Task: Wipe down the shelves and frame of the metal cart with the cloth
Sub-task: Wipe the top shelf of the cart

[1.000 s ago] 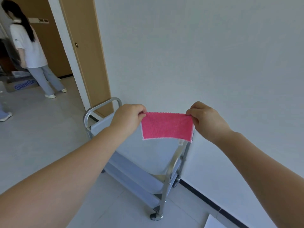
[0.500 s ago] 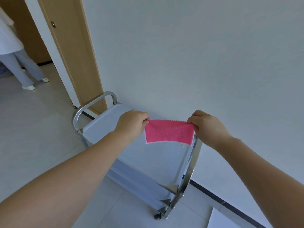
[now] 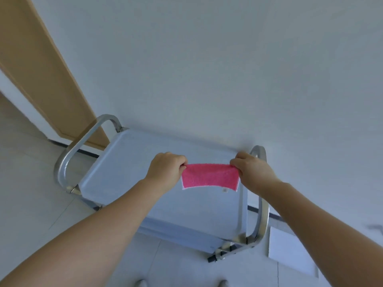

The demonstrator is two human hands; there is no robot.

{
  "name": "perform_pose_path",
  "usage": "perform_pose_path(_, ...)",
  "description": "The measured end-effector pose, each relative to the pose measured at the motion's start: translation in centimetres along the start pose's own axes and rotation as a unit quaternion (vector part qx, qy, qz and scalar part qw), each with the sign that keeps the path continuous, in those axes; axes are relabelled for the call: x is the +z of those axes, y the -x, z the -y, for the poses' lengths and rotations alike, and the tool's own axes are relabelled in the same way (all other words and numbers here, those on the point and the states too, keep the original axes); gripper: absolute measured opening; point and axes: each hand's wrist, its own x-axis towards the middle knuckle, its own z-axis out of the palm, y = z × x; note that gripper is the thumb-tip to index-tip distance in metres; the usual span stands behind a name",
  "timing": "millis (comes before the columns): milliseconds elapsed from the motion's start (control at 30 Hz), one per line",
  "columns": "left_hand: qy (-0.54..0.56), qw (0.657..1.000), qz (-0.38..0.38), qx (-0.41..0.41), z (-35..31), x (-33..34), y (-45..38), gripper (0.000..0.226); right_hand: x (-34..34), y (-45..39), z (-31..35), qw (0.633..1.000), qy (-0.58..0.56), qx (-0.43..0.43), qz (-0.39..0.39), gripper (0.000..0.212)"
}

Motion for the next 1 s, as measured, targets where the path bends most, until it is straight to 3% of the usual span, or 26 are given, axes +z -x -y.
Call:
perform_pose_path(233,0.063,0.977,0.152,0.133,5.3,3.3,0.8,0.013,5.6,2.9,4.7,0.988,0.009,0.137,0.076,0.017)
perform_pose_path(333,0.087,0.968,0.158,0.172,6.2,4.6,0.8,0.014,7.0,3.9,5.5,0.973,0.011,0.208,0.098,0.019)
perform_pose_path(533,0.093,0.968,0.185,0.144,6.4,9.2,0.4,0.025,10.3,4.3,4.9,0.941,0.056,0.296,0.155,0.020)
perform_pose_path(667,0.065,0.967,0.209,0.127,7.5,12.1,1.7,0.025,14.3,5.1,6.3,0.948,0.002,0.266,0.176,0.023)
perform_pose_path(867,0.015,0.966,0.213,0.148,9.8,16.0,3.2,0.039,20.0,5.5,7.8,0.964,-0.048,0.130,0.227,0.050)
perform_pose_path(1000,-0.028,0.963,0.240,0.124,10.8,18.9,3.6,0.052,23.0,5.3,7.5,0.966,-0.057,0.072,0.242,0.048)
